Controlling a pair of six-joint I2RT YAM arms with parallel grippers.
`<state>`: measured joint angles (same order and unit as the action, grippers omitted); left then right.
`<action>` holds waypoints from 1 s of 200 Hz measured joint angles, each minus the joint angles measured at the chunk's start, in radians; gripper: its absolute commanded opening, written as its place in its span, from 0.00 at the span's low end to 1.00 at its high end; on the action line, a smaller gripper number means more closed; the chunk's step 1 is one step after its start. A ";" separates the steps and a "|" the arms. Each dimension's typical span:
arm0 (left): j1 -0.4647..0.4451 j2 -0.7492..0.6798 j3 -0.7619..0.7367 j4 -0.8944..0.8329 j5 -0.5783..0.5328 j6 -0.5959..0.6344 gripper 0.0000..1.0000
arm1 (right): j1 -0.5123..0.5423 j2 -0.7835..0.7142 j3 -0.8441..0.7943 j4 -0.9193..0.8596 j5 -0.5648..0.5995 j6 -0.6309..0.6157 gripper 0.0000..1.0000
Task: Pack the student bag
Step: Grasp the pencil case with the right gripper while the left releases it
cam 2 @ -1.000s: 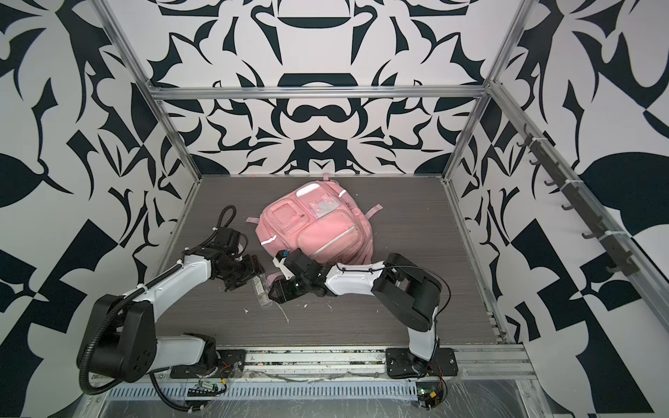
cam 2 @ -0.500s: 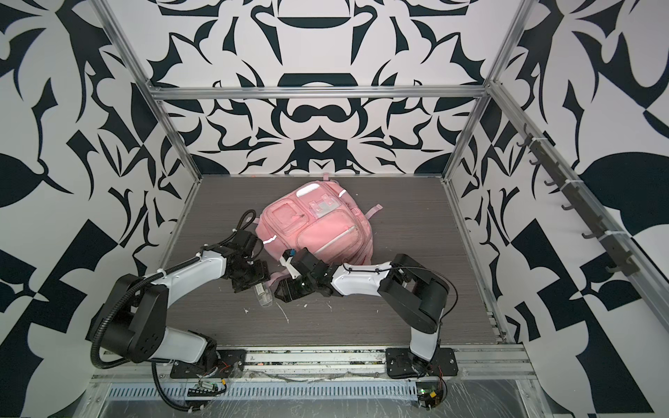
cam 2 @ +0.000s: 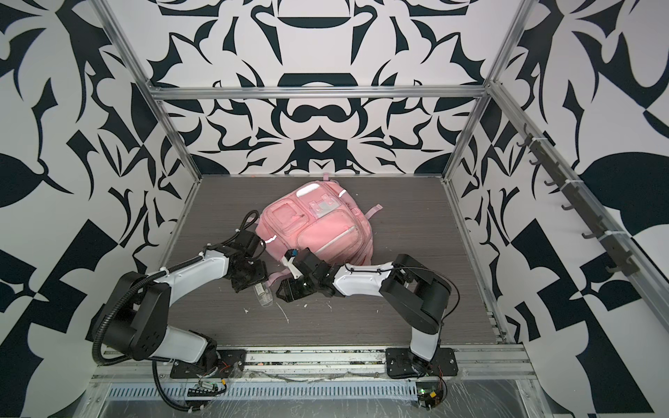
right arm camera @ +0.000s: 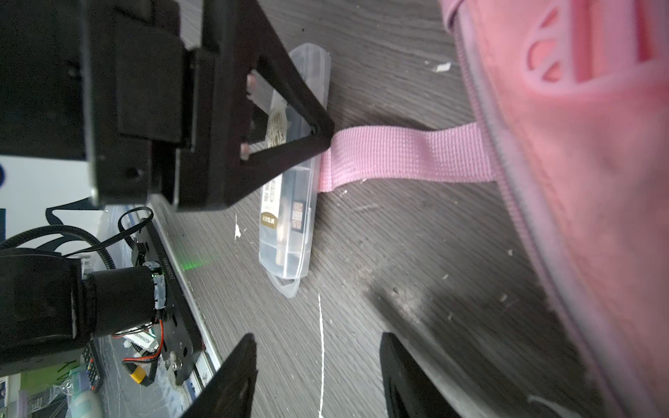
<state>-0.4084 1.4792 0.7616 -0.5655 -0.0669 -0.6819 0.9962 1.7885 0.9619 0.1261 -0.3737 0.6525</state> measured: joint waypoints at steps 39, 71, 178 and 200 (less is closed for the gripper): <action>-0.026 0.007 0.002 0.000 -0.028 -0.013 0.60 | -0.001 0.000 -0.004 0.006 0.000 0.003 0.56; -0.034 0.006 0.002 0.004 -0.022 -0.028 0.52 | -0.002 0.000 -0.004 0.007 0.000 0.005 0.56; -0.037 -0.064 -0.001 0.058 0.165 -0.032 0.47 | -0.002 0.000 -0.004 0.069 -0.039 0.042 0.56; -0.037 -0.077 -0.001 0.062 0.197 -0.032 0.47 | -0.002 0.000 -0.004 0.083 -0.045 0.051 0.55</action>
<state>-0.4454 1.4021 0.7609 -0.5034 0.1303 -0.7139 0.9943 1.7885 0.9581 0.2089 -0.4191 0.7033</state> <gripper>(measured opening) 0.498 0.554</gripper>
